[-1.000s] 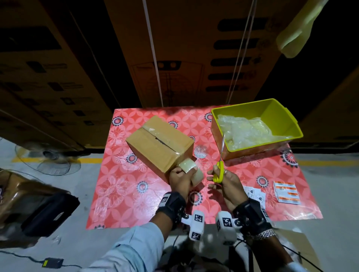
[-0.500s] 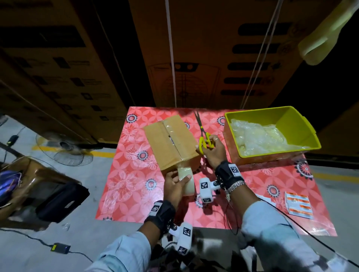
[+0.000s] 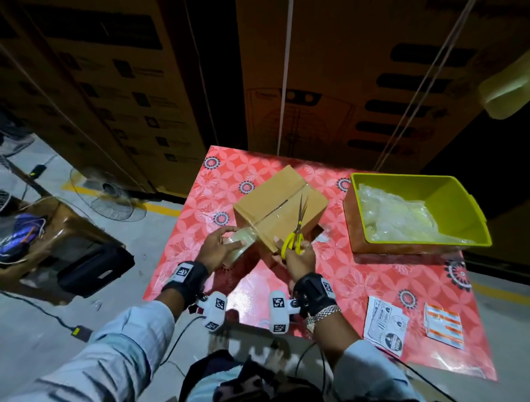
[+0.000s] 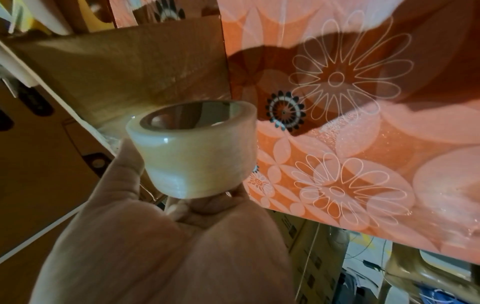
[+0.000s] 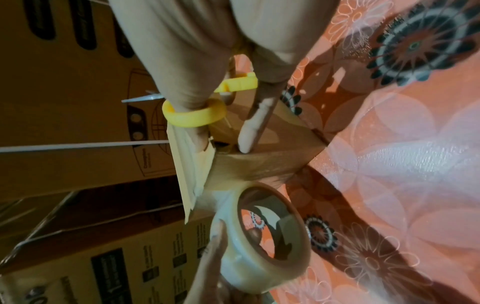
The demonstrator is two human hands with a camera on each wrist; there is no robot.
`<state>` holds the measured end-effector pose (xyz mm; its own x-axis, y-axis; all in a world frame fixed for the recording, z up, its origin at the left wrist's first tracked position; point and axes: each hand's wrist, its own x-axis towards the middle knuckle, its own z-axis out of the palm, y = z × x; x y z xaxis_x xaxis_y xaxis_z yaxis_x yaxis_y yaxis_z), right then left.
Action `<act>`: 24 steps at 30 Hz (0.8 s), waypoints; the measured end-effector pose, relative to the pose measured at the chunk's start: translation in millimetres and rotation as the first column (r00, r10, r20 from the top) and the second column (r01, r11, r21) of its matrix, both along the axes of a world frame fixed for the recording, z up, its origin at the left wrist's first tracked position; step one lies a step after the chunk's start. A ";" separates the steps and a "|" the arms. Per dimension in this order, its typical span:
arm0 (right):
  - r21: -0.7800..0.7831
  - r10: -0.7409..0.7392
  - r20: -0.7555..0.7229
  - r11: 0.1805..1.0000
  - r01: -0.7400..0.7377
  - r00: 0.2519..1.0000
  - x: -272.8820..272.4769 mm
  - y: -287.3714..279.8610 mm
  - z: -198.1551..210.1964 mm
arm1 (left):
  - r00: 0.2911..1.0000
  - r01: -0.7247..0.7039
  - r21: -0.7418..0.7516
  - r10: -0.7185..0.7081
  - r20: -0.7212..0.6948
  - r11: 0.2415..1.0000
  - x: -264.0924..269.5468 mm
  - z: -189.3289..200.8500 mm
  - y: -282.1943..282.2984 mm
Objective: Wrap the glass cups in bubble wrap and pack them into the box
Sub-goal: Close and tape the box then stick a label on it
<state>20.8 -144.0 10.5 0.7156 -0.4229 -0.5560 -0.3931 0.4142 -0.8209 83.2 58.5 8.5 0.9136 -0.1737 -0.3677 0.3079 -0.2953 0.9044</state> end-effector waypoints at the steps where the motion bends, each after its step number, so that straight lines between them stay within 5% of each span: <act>1: 0.027 -0.018 0.009 0.999 0.018 1.000 -0.2 1.9 0.0 | 1.000 0.000 0.011 0.000 -0.004 1.000 -0.5 -1.1 2.6; 7: 0.082 -0.066 0.010 0.994 0.065 0.998 1.3 2.0 3.7 | 0.997 0.066 0.049 -0.068 0.043 0.997 5.1 7.8 6.9; 14: 0.051 -0.069 -0.009 0.996 0.069 0.998 2.4 3.8 4.2 | 0.966 0.254 0.306 -0.225 -0.125 0.918 27.4 14.1 6.5; 24: -0.012 -0.054 0.016 0.998 0.054 0.998 2.3 3.3 -4.7 | 0.944 0.268 0.022 -0.258 -0.205 0.963 16.2 8.8 17.1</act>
<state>23.1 -140.7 5.8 0.7001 -0.4681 -0.5392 -0.3575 0.4239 -0.8322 99.4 75.7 17.3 0.7455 -0.3749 -0.5511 0.3854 -0.4320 0.8153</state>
